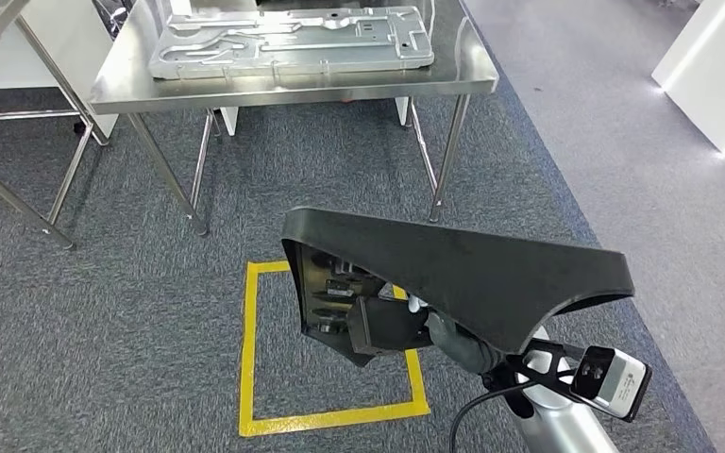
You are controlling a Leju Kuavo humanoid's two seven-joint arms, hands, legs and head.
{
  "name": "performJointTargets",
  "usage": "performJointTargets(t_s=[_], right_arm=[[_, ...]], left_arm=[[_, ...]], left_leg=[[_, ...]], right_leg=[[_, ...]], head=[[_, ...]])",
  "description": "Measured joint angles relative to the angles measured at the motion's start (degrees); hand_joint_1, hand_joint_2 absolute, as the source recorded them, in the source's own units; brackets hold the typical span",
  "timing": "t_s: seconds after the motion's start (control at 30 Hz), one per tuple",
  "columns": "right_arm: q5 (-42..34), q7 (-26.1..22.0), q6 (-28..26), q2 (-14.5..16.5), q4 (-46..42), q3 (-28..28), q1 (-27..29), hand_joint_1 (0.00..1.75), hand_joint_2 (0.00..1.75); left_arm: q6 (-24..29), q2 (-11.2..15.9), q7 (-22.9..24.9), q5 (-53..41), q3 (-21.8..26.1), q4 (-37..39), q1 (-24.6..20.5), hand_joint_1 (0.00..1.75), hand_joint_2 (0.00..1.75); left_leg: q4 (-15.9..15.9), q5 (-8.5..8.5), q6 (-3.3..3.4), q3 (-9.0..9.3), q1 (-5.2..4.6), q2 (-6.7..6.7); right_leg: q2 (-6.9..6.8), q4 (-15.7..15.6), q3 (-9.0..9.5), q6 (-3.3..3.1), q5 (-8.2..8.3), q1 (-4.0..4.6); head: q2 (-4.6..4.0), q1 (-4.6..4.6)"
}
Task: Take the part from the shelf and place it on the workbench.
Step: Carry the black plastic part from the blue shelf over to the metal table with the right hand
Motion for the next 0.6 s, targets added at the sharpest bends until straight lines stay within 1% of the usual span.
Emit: performJointTargets(t_s=[0.03, 0.07, 0.1, 0.13, 0.17, 0.2, 0.23, 0.27, 0.3, 0.33, 0.37, 0.4, 0.43, 0.5, 0.53, 0.57, 0.6], right_arm=[[0.01, -0.03, -0.1, -0.01, -0.03, -0.01, -0.04, 1.73, 1.75], [0.01, -0.04, -0.21, -0.01, -0.07, -0.02, -0.07, 1.73, 1.75], [0.04, -0.04, -0.31, -0.01, -0.1, -0.04, -0.02, 1.73, 1.75], [0.09, -0.04, -0.35, -0.01, -0.14, -0.05, 0.1, 1.73, 1.75], [0.13, -0.03, -0.39, -0.01, -0.15, -0.07, 0.31, 1.73, 1.75], [0.18, -0.03, -0.41, -0.01, -0.14, -0.08, 0.52, 1.73, 1.75], [0.21, -0.03, -0.43, -0.01, -0.14, -0.08, 0.67, 1.73, 1.75], [0.23, -0.03, -0.46, -0.03, -0.14, -0.1, 0.75, 1.73, 1.75], [0.25, -0.03, -0.51, -0.05, -0.15, -0.13, 0.79, 1.73, 1.75], [0.26, -0.03, -0.57, -0.09, -0.15, -0.16, 0.82, 1.73, 1.75], [0.25, -0.03, -0.64, -0.13, -0.15, -0.2, 0.86, 1.73, 1.75], [0.24, -0.03, -0.71, -0.15, -0.19, -0.23, 0.93, 1.73, 1.75], [0.26, -0.03, -0.8, -0.17, -0.23, -0.25, 1.02, 1.73, 1.75], [0.6, -0.03, -1.07, -0.27, -0.33, -0.33, 1.17, 1.73, 1.75], [0.85, -0.03, -1.22, -0.32, -0.37, -0.38, 1.18, 1.73, 1.75], [1.09, -0.02, -1.35, -0.36, -0.4, -0.42, 1.19, 1.73, 1.75], [1.25, -0.02, -1.43, -0.37, -0.44, -0.43, 1.21, 1.73, 1.75]], left_arm=[[-0.01, 0.0, -0.1, -0.02, 0.0, 0.01, -0.04, 0.0, 1.75], [-0.02, -0.02, -0.19, -0.04, 0.0, 0.01, -0.11, 0.0, 1.75], [-0.03, -0.03, -0.25, -0.06, 0.0, 0.01, -0.19, 0.0, 1.75], [-0.03, -0.03, -0.28, -0.06, 0.0, 0.01, -0.23, 0.0, 1.75], [-0.03, -0.04, -0.29, -0.07, 0.0, 0.01, -0.21, 0.0, 1.75], [-0.02, -0.04, -0.3, -0.07, 0.0, 0.01, -0.15, 0.0, 1.75], [-0.02, -0.05, -0.31, -0.07, 0.0, 0.01, -0.07, 0.0, 1.75], [-0.02, -0.08, -0.33, -0.08, 0.0, 0.01, -0.02, 0.0, 1.75], [-0.02, -0.11, -0.37, -0.09, 0.0, 0.01, 0.0, 0.0, 1.75], [-0.02, -0.14, -0.4, -0.1, 0.0, 0.01, -0.04, 0.0, 1.75], [-0.02, -0.16, -0.43, -0.11, 0.0, 0.01, -0.09, 0.0, 1.75], [-0.01, -0.17, -0.45, -0.12, 0.0, 0.01, -0.13, 0.0, 1.75], [-0.01, -0.17, -0.45, -0.12, 0.0, 0.01, -0.16, 0.0, 1.75], [-0.01, -0.18, -0.45, -0.12, 0.0, 0.01, -0.18, 0.0, 1.75], [-0.01, -0.2, -0.46, -0.13, -0.01, 0.01, -0.22, 0.0, 1.75], [-0.01, -0.22, -0.46, -0.13, -0.01, 0.01, -0.27, 0.0, 1.75], [-0.01, -0.24, -0.46, -0.14, -0.02, 0.01, -0.31, 0.0, 1.75]], left_leg=[[-0.26, -0.01, 0.26, 0.59, 0.17, 0.01], [-0.46, -0.08, 0.46, 1.12, 0.31, 0.01], [-0.54, -0.26, 0.59, 1.36, 0.35, 0.01], [-0.53, -0.49, 0.65, 1.49, 0.37, 0.0], [-0.52, -0.74, 0.61, 1.66, 0.39, -0.03], [-0.5, -1.05, 0.53, 1.92, 0.42, -0.05], [-0.49, -1.39, 0.4, 2.32, 0.47, -0.07], [-0.48, -1.78, 0.23, 2.86, 0.54, -0.09], [-0.48, -2.22, 0.02, 3.39, 0.59, -0.1], [-0.47, -2.63, -0.28, 3.89, 0.6, -0.11], [-0.53, -3.01, -0.64, 4.21, 0.6, -0.11], [-0.53, -3.31, -1.06, 4.46, 0.57, -0.1], [-0.4, -3.43, -1.47, 4.71, 0.53, -0.09], [0.34, -3.76, -2.16, 5.0, 0.6, -0.03], [1.66, -4.15, -2.35, 4.61, 0.66, -0.02], [4.01, -5.06, -2.5, 3.46, 0.76, 0.0], [7.47, -6.43, -2.6, 1.55, 0.81, 0.0]], right_leg=[[-0.03, 1.18, -0.42, 0.31, -0.58, -0.04], [-0.08, 3.34, -1.55, 0.57, -1.69, -0.16], [-0.12, 6.45, -3.38, 0.89, -3.19, -0.36], [-0.15, 10.05, -5.81, 1.26, -4.8, -0.56], [-0.18, 13.0, -8.04, 1.65, -5.89, -0.8], [-0.22, 14.38, -9.52, 1.97, -6.02, -1.01], [-0.27, 13.69, -9.93, 2.2, -4.91, -1.19], [-0.34, 10.83, -9.21, 2.32, -2.6, -1.34], [-0.44, 6.69, -7.86, 2.27, 0.26, -1.45], [-0.55, 3.09, -6.67, 2.1, 2.02, -1.38], [-0.67, 0.56, -5.79, 1.71, 2.97, -1.24], [-0.73, -0.66, -5.44, 1.21, 3.32, -1.05], [-0.74, -0.67, -5.41, 0.69, 2.9, -0.88], [-0.64, -0.91, -4.7, -0.24, 3.28, -0.93], [-0.63, -1.02, -4.19, -0.66, 3.08, -0.99], [-0.63, -1.12, -3.67, -1.03, 2.87, -0.99], [-0.66, -1.2, -3.29, -1.33, 2.59, -0.95]], head=[[0.0, 0.0], [0.0, 0.0], [0.0, 0.01], [0.0, 0.01], [0.0, 0.01], [0.0, 0.01], [0.0, 0.01], [0.0, 0.01], [0.0, 0.01], [0.0, 0.01], [0.0, 0.01], [0.0, 0.01], [0.0, 0.01], [0.0, 0.02], [0.0, 0.02], [0.0, 0.02], [0.0, 0.02]])
